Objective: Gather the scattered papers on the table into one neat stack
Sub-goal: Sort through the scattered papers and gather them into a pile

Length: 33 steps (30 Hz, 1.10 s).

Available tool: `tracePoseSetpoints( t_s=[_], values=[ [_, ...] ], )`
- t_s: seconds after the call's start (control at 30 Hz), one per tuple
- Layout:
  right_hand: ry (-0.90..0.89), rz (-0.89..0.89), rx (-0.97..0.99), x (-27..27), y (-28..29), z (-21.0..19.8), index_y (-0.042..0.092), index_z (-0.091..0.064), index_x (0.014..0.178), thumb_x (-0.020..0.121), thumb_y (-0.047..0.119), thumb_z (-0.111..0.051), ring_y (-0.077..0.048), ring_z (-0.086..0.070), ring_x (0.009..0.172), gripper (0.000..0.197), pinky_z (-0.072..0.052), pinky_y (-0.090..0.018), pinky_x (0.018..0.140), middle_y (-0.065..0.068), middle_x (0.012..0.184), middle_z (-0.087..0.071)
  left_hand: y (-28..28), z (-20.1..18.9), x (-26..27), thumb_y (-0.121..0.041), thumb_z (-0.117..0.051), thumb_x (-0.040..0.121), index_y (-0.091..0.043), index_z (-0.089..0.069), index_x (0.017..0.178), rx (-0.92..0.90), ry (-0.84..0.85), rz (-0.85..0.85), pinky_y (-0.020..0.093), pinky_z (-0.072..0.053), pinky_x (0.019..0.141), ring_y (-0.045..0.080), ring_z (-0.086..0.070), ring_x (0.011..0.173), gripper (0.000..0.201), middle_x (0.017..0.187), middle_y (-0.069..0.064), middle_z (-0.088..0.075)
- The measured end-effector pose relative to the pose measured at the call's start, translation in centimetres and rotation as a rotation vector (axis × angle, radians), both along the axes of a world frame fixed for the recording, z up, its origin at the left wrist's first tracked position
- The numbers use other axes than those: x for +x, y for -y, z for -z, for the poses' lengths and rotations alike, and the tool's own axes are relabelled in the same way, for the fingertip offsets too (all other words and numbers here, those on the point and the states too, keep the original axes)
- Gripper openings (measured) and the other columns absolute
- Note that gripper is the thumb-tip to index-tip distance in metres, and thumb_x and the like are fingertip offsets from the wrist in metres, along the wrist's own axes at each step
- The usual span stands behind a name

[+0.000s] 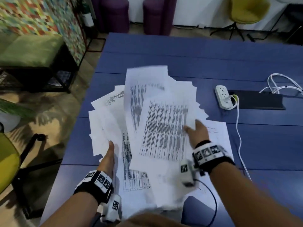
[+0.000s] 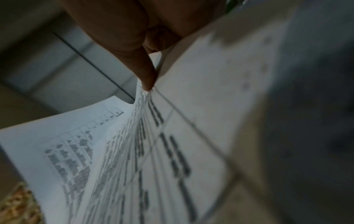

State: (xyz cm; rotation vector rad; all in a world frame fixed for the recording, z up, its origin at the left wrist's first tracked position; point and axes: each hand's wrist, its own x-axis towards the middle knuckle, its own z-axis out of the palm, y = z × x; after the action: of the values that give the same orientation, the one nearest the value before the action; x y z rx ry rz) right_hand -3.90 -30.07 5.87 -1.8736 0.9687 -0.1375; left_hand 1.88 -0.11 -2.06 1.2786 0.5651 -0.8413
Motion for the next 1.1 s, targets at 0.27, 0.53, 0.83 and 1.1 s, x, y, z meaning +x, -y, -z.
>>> tracePoseSetpoints(
  t_s=[0.27,0.53,0.83,1.1],
  values=[
    [-0.174,-0.202,0.093,-2.9,-6.7,5.7,0.019,-0.026,0.144,0.098,0.012,-0.047,-0.026,-0.058,0.104,0.051,-0.047,-0.026,0.077,-0.004,0.127,-0.053,0.4,-0.3,0.4,-0.048,-0.044,0.098,-0.008,-0.015,0.154,0.363,0.295,0.295,0.041,-0.018,0.116,0.030,-0.018,0.148,0.075,0.161,0.012,-0.018],
    [-0.345,-0.268,-0.061,-2.1,-4.8,4.5,0.007,-0.049,0.128,0.099,0.008,-0.041,-0.017,-0.052,0.087,0.031,-0.035,-0.019,0.063,-0.011,0.125,-0.058,0.4,-0.3,0.3,-0.054,-0.056,0.090,-0.008,-0.014,0.154,0.308,0.331,0.278,0.044,-0.021,0.117,0.030,-0.023,0.146,0.089,0.160,0.011,-0.020],
    [-0.196,-0.282,0.023,-0.1,-4.6,4.6,0.017,-0.031,0.144,0.090,0.018,-0.063,-0.023,-0.058,0.105,0.062,-0.042,-0.025,0.080,-0.010,0.119,-0.058,-0.5,1.5,-0.1,-0.060,-0.089,0.047,-0.023,-0.039,0.143,0.251,0.381,0.200,0.052,-0.029,0.115,0.027,-0.045,0.135,0.115,0.143,0.005,-0.051],
    [-0.666,-0.315,-0.489,0.2,6.3,4.9,0.019,-0.035,0.134,0.047,0.065,-0.082,-0.029,-0.035,0.127,0.109,-0.041,-0.050,0.096,-0.007,0.132,-0.039,-2.9,1.6,0.9,-0.023,-0.083,0.069,-0.014,-0.021,0.154,0.308,0.337,0.085,0.044,-0.016,0.119,0.023,-0.023,0.147,0.105,0.159,0.005,-0.025]
  ],
)
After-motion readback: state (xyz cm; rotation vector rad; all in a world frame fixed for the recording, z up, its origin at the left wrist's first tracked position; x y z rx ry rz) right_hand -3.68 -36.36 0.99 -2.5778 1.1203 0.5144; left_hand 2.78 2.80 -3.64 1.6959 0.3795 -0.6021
